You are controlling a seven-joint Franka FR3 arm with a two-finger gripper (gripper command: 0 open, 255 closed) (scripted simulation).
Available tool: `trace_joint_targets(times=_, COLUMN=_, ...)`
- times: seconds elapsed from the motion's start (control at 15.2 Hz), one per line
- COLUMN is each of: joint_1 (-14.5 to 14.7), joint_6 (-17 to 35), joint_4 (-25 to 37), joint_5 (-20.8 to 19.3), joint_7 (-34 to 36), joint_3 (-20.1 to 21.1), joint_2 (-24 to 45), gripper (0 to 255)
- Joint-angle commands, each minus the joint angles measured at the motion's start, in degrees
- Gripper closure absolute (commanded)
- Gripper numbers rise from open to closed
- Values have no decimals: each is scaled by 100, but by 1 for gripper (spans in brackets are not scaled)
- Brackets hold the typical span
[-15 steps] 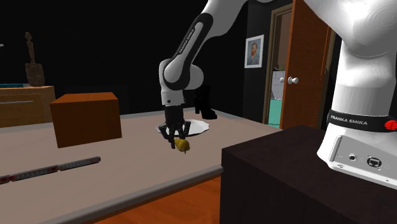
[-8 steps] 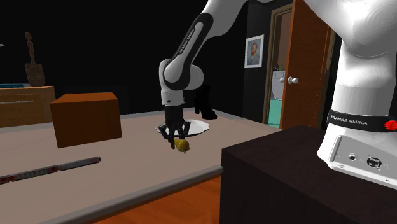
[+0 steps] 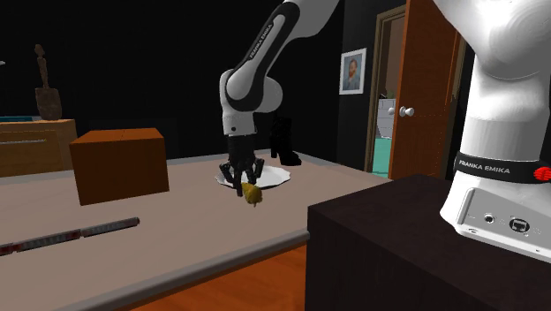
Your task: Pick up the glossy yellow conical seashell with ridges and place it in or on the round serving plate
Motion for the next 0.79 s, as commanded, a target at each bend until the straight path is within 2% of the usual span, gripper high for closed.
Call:
trace_joint_targets(times=0.0, joint_1=-24, joint_6=-129, joint_4=-2, joint_5=26, joint_7=-16, joint_3=23, joint_2=-130, gripper=255)
trace_joint_targets(times=0.59, joint_1=-105, joint_6=-619, joint_4=-81, joint_5=151, joint_7=-58, joint_3=124, joint_2=-706, gripper=255)
trace_joint_targets(times=0.73, joint_1=-241, joint_6=-749, joint_4=192, joint_5=115, joint_7=-260, joint_3=40, joint_2=-548, gripper=255)
